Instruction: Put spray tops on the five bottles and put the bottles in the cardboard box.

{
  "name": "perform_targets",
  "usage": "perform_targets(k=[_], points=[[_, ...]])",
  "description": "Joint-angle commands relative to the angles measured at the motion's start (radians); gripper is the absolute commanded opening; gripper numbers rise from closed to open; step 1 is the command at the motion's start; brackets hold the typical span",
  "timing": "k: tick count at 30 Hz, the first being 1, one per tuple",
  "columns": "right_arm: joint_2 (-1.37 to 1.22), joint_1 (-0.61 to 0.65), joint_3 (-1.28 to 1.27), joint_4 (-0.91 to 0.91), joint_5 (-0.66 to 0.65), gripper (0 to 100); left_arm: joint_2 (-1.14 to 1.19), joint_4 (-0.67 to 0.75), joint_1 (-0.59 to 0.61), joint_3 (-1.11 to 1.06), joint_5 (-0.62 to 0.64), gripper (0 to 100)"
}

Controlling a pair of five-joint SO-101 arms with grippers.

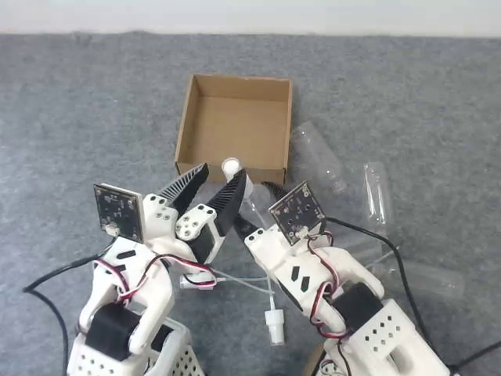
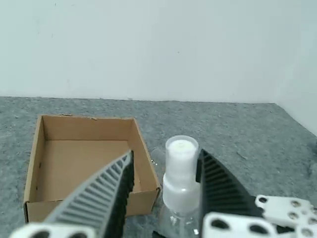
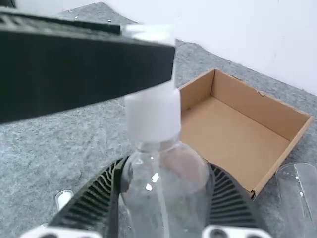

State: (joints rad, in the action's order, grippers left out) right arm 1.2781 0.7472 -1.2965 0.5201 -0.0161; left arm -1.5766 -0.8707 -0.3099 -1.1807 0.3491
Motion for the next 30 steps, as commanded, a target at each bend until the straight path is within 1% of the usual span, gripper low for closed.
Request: perform_targets(k=[1,5,7,9,16,21,23,30], points=[[0.031,-0.01,0.023,-0.027,0.009,12.2,-0.005,0.028,0.005,0.061,0.012,19],[0.031,-0.012,0.026,-0.027,0.014,12.2,-0.005,0.026,0.005,0.061,0.012,19],[0.031,-0.01,0.026,-0.031,0.017,12.2,-0.005,0.026,0.005,0.061,0.012,17],[0.031,-0.01,0.02,-0.065,0.018,12.2,-0.005,0.026,0.002,0.061,0.011,15],[0.031,-0.005,-0.023,-0.156,0.018,12.2,-0.005,0.026,-0.005,0.061,0.011,15],[0.03,-0.005,-0.023,-0.157,0.018,12.2,-0.005,0.026,-0.005,0.061,0.009,15],[0.03,-0.005,-0.023,-0.157,0.018,12.2,-0.005,0.025,-0.006,0.061,-0.02,15],[0.03,-0.008,-0.023,-0.151,0.018,12.2,-0.005,-0.021,-0.103,0.067,-0.071,15]])
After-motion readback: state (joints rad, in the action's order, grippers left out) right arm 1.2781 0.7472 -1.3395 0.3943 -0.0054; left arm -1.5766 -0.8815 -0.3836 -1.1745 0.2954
